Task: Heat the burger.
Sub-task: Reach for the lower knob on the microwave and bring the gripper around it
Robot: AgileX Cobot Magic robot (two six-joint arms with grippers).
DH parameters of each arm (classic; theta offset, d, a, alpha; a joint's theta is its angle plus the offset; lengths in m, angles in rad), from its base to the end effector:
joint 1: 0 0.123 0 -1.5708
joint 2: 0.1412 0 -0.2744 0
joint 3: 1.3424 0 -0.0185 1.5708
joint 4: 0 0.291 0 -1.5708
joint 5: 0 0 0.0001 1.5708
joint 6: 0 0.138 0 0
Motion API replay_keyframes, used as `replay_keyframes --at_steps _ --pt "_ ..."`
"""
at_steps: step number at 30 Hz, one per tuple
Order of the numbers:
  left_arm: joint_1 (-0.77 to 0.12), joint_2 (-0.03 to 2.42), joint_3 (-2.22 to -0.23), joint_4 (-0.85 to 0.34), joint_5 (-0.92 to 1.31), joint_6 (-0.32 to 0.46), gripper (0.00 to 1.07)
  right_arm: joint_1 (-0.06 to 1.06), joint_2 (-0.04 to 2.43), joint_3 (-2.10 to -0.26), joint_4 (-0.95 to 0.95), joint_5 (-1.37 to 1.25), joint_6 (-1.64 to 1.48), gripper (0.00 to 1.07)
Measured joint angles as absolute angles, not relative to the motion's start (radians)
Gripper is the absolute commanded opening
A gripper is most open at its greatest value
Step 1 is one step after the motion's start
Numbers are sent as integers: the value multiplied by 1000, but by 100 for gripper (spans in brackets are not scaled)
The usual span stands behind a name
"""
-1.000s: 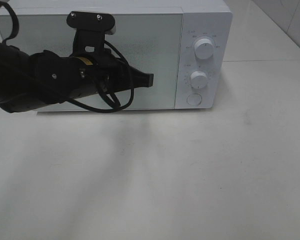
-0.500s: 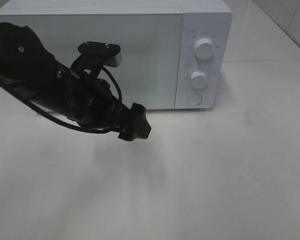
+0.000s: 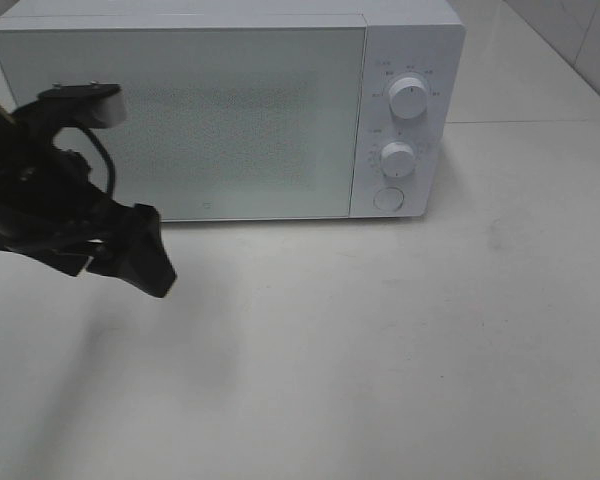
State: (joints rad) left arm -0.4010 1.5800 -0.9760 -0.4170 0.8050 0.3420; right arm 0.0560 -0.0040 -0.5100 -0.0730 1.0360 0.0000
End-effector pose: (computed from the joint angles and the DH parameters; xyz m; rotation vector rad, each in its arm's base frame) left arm 0.2986 -0.1704 0.1402 0.6940 2.7801 -0.4959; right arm 0.0830 -0.0040 0.2824 -0.0532 2.0032 -0.0509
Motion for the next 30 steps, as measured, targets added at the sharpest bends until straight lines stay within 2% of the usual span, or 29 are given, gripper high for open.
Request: replay_keyframes --at_steps 2,3,5,8,10,11,13,16,22,25,30 --pt "-312 1547 -976 -409 880 333 98 56 -4 -510 -73 1036 0 76" --pt "-312 1547 -976 -409 880 333 98 56 -4 -510 -73 1036 0 76" --pt "-190 1496 -976 -400 951 328 98 56 -4 -510 -73 1036 0 76" --pt "-159 1482 -976 -395 965 328 98 56 -4 -510 -73 1036 0 76" --pt "-71 1439 -976 -374 997 315 98 56 -4 -510 -73 1036 0 76" --pt "-71 1439 -976 -374 997 315 98 56 -4 -510 -73 1036 0 76" --pt "39 1379 -976 -325 1036 252 98 56 -4 -510 -73 1036 0 76" --pt "88 1319 -976 -281 1060 207 98 56 -4 -510 -73 1036 0 76" --pt "98 1181 -976 -192 1106 136 98 56 -4 -510 -73 1036 0 76" --pt "98 1154 -975 -177 1113 127 98 56 -4 -510 -73 1036 0 76" --pt "98 962 -918 -145 1110 117 98 56 -4 -510 -73 1036 0 76"
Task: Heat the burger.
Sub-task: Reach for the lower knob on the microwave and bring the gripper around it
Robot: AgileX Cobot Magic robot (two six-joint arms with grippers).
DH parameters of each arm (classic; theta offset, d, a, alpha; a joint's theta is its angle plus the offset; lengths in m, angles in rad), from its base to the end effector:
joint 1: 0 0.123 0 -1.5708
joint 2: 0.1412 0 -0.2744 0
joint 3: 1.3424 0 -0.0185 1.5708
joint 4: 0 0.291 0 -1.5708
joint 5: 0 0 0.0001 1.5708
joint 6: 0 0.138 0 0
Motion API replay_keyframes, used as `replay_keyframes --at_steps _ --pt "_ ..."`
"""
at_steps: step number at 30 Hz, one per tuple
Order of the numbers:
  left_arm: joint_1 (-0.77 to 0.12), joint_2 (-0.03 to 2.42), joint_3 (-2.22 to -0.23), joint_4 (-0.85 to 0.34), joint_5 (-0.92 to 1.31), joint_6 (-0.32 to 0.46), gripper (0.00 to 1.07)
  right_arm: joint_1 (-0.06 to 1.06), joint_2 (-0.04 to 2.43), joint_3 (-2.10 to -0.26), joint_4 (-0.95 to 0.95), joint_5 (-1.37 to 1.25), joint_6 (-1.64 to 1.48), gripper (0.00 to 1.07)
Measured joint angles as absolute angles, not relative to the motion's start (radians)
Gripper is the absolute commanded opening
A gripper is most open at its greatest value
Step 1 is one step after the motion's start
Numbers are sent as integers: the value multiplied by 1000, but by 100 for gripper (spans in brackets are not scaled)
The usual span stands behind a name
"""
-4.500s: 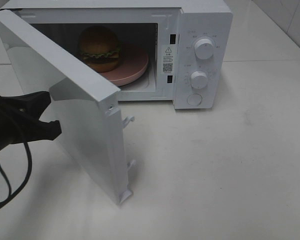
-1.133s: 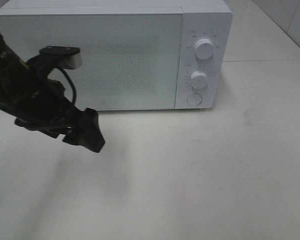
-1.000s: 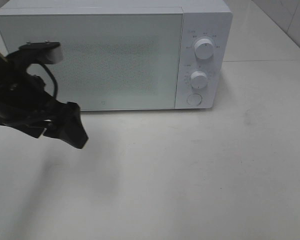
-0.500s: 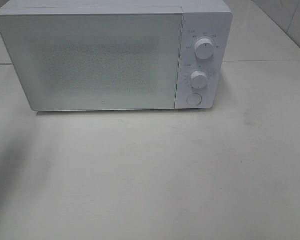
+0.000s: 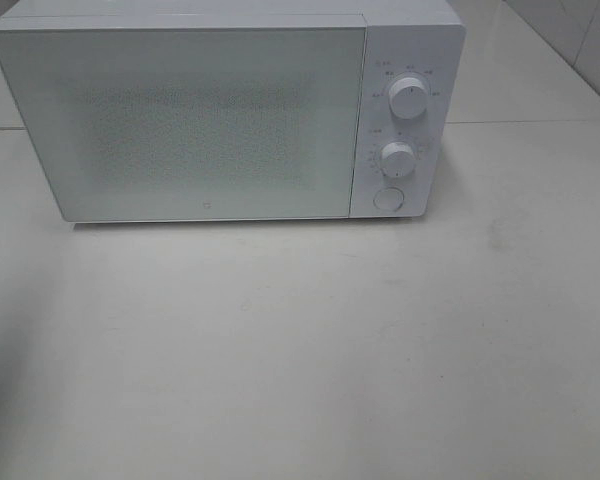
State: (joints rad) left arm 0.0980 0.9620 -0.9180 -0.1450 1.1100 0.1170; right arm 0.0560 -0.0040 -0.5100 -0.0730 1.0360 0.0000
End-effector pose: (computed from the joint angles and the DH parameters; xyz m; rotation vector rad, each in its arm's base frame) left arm 0.2334 0.0050 0.2794 -0.0159 2.6235 -0.1189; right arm 0.0830 -0.0040 0.2824 -0.0532 2.0032 -0.0509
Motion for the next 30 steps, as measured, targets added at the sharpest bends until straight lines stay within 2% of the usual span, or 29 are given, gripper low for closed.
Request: replay_keyframes --at_steps 12,23,30 --pt "98 577 -648 -143 1077 147 98 56 -4 -510 -73 1036 0 76" --pt "98 243 -517 -144 1032 147 98 56 -4 -510 -73 1036 0 76" --pt "98 76 -501 -145 1034 147 98 56 -4 -510 -73 1036 0 76"
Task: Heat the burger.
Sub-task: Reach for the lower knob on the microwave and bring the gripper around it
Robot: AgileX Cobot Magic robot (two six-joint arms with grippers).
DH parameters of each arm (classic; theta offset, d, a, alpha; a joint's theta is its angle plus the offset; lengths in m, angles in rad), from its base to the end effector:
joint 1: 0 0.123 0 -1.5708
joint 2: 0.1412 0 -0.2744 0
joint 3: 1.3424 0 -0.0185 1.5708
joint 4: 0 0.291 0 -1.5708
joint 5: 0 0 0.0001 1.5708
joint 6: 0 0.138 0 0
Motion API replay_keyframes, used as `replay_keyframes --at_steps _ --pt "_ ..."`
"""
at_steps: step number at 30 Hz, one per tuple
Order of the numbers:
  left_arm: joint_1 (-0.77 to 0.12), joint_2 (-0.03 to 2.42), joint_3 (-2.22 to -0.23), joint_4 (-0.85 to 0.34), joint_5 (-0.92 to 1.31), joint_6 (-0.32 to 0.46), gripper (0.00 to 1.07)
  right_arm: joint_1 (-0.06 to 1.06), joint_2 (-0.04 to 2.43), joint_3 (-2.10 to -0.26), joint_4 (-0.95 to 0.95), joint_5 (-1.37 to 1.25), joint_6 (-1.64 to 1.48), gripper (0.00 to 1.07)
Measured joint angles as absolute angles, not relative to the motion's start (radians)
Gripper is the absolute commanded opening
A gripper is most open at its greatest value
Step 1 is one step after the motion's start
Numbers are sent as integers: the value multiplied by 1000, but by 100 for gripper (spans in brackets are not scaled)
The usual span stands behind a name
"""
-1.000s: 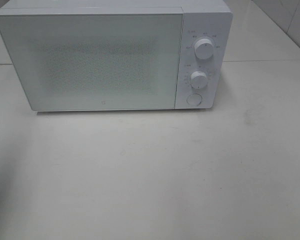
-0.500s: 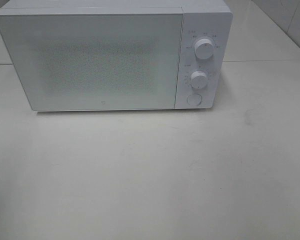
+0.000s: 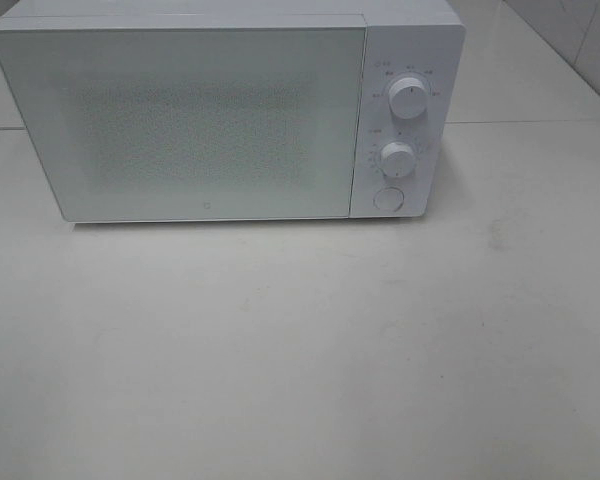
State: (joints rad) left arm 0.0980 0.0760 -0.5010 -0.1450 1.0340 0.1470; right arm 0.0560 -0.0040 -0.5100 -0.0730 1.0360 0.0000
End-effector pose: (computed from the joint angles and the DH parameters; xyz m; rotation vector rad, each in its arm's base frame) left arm 0.0968 -0.0077 0.2731 0.0489 2.0831 -0.0262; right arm 0.0830 -0.0040 0.2824 -0.0532 2.0032 -0.0509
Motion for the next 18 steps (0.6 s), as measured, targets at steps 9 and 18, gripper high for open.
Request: replay_keyframes --at_steps 9,18 --pt "98 -3 -501 -145 1035 147 98 56 -4 -510 -73 1036 0 76" --pt "98 -3 -501 -145 1035 147 98 56 -4 -510 -73 1036 0 76"
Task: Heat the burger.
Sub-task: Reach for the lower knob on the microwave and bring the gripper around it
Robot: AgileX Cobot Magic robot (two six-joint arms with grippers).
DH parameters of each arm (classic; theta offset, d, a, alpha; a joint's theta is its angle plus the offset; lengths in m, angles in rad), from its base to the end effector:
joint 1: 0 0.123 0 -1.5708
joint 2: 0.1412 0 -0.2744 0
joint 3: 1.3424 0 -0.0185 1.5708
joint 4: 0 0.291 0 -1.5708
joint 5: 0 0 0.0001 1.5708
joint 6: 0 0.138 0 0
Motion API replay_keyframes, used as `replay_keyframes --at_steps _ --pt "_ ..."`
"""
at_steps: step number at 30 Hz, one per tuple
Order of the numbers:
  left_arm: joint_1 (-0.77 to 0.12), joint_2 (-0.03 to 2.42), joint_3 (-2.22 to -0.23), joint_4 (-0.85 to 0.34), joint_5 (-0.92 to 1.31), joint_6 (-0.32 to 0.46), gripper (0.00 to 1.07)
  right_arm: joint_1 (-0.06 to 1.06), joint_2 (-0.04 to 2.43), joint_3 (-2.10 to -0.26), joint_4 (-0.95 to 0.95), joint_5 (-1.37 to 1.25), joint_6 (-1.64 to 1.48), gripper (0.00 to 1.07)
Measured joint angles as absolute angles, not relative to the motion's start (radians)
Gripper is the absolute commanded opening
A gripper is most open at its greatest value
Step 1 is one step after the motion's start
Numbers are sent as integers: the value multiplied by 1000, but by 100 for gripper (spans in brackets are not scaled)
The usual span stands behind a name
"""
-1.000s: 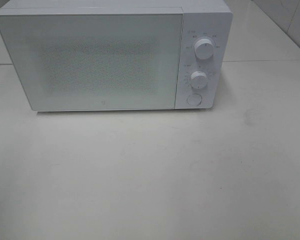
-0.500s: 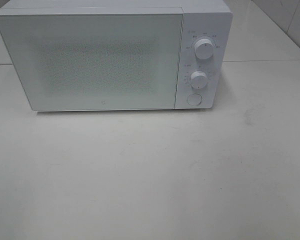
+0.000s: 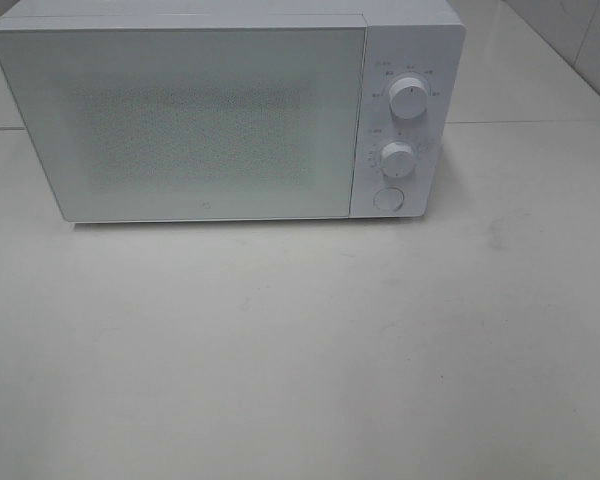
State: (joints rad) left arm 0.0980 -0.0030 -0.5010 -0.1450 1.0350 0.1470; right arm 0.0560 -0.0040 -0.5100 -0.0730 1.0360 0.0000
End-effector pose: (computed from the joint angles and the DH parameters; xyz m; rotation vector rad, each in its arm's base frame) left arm 0.0847 -0.0089 0.2800 0.0539 2.0056 -0.0161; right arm 0.0830 -0.0040 0.2824 -0.0532 2.0032 -0.0509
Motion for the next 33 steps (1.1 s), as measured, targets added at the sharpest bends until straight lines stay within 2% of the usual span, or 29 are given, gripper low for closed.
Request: replay_keyframes --at_steps 33 --pt "98 -3 -501 -145 1035 147 98 56 53 -546 -69 981 0 75"
